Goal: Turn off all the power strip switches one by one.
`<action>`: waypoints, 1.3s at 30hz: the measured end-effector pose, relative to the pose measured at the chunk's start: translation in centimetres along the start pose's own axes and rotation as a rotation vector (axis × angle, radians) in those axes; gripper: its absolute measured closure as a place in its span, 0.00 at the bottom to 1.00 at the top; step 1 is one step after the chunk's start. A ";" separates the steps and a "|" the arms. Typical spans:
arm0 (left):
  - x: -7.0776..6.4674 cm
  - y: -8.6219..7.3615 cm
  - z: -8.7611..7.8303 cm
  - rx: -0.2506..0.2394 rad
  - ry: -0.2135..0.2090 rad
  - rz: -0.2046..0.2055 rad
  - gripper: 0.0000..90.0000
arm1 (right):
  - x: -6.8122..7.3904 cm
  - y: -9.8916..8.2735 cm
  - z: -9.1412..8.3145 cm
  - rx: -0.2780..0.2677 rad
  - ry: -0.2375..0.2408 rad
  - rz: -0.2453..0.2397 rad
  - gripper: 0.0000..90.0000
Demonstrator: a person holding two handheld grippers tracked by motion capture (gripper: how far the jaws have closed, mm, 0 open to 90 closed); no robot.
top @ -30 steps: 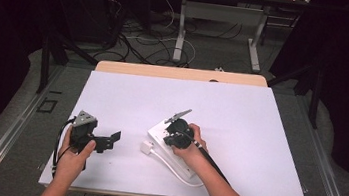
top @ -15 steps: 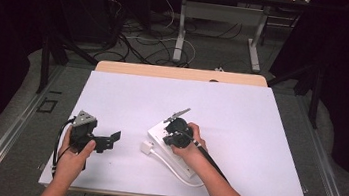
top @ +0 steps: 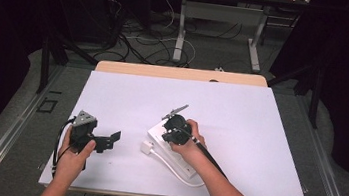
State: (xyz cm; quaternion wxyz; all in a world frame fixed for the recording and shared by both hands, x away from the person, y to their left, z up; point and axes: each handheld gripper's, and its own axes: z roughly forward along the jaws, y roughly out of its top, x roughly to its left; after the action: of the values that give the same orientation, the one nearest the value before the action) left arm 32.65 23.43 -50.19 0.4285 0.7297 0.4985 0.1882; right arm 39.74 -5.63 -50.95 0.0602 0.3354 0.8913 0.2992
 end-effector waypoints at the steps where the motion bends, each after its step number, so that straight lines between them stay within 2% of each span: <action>1: 0.0 0.0 0.0 0.000 0.000 0.000 0.01 | 0.0 0.0 0.0 0.000 0.000 0.000 1.00; 2: 0.0 0.0 0.0 0.000 0.000 -0.001 0.01 | -0.1 0.2 0.1 -0.011 0.002 -0.015 1.00; 6: 0.1 0.0 0.0 0.000 0.001 0.000 0.01 | 0.0 0.4 0.0 -0.002 0.000 0.002 1.00; 11: 0.1 0.0 0.0 0.001 0.001 -0.001 0.01 | -0.2 0.8 0.2 -0.006 0.001 -0.017 1.00; 12: 0.1 0.0 0.0 0.001 0.001 -0.001 0.01 | -0.1 0.9 0.2 -0.001 -0.001 -0.002 1.00; 17: 0.2 0.0 0.0 0.001 0.001 -0.001 0.01 | -0.2 1.2 0.6 -0.015 -0.005 -0.003 1.00; 29: 0.3 0.0 -0.1 0.001 0.001 0.001 0.01 | -0.3 2.0 1.3 -0.004 -0.006 -0.007 1.00; 30: 0.3 0.0 -0.1 0.001 0.001 0.000 0.01 | -0.2 2.0 1.3 0.000 -0.006 0.011 1.00; 39: 0.3 0.0 -0.1 0.002 0.000 0.001 0.01 | -0.5 2.2 2.1 0.001 -0.011 0.004 1.00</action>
State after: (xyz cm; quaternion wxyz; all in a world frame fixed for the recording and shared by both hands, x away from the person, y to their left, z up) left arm 32.71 23.72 -50.19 0.4276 0.7303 0.4984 0.1880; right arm 42.03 -3.65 -51.44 0.0642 0.3387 0.8905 0.2969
